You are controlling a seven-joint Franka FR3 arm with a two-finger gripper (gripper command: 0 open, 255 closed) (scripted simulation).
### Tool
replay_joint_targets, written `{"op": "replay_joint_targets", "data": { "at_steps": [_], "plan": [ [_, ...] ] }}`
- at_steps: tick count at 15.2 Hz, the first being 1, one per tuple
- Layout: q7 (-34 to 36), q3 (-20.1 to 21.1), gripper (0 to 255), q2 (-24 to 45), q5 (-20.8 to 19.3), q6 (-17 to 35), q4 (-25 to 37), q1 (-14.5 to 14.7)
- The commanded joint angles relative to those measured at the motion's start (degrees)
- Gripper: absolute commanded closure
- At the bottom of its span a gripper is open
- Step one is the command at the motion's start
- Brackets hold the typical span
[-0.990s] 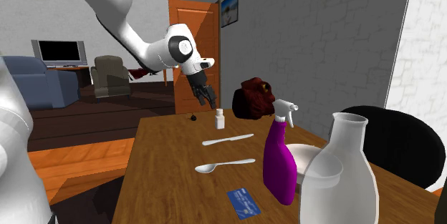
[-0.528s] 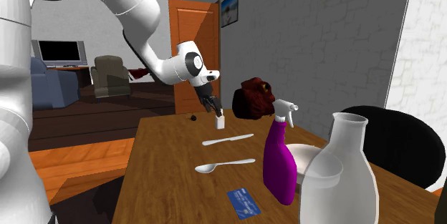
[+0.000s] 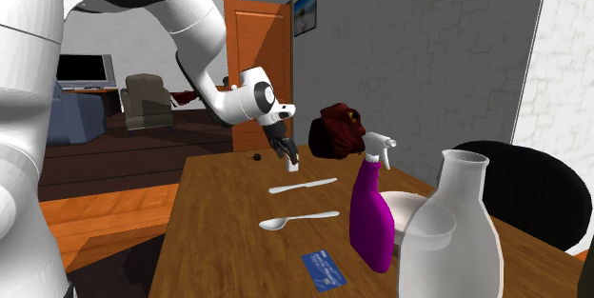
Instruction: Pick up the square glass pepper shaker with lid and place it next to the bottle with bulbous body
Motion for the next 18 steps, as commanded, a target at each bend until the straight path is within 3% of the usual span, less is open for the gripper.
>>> {"op": "replay_joint_targets", "data": {
  "at_steps": [1, 6, 7, 18],
  "plan": [
    [0.14, -0.10, 0, 0.36, -0.21, 0.11, 0.25, 0.08],
    [0.14, -0.10, 0, 0.35, -0.20, 0.10, 0.25, 0.07],
    [0.14, -0.10, 255, 0.35, -0.20, 0.10, 0.25, 0.07],
    [-1.04, 0.49, 255, -0.72, 1.09, -0.97, 0.38, -0.32]
  ]
}}
